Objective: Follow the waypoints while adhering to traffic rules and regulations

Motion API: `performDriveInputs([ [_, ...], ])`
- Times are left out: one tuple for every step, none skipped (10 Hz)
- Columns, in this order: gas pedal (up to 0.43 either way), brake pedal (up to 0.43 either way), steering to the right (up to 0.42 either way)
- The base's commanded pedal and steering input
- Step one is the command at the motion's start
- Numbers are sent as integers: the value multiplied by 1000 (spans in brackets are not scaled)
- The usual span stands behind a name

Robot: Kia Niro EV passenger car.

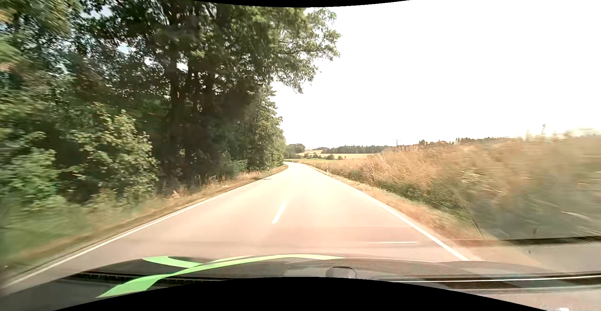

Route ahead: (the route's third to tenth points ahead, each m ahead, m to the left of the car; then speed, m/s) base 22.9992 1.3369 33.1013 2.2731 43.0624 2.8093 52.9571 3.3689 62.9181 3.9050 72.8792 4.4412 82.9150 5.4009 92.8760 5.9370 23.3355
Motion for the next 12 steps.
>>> performDriveInputs([
  [358, 0, -13],
  [358, 0, -14],
  [287, 0, -13],
  [240, 0, -13],
  [220, 0, -12],
  [189, 0, -10],
  [169, 0, -9],
  [169, 0, -8],
  [157, 0, -6],
  [150, 0, -3],
  [150, 0, -3],
  [169, 0, -3],
])
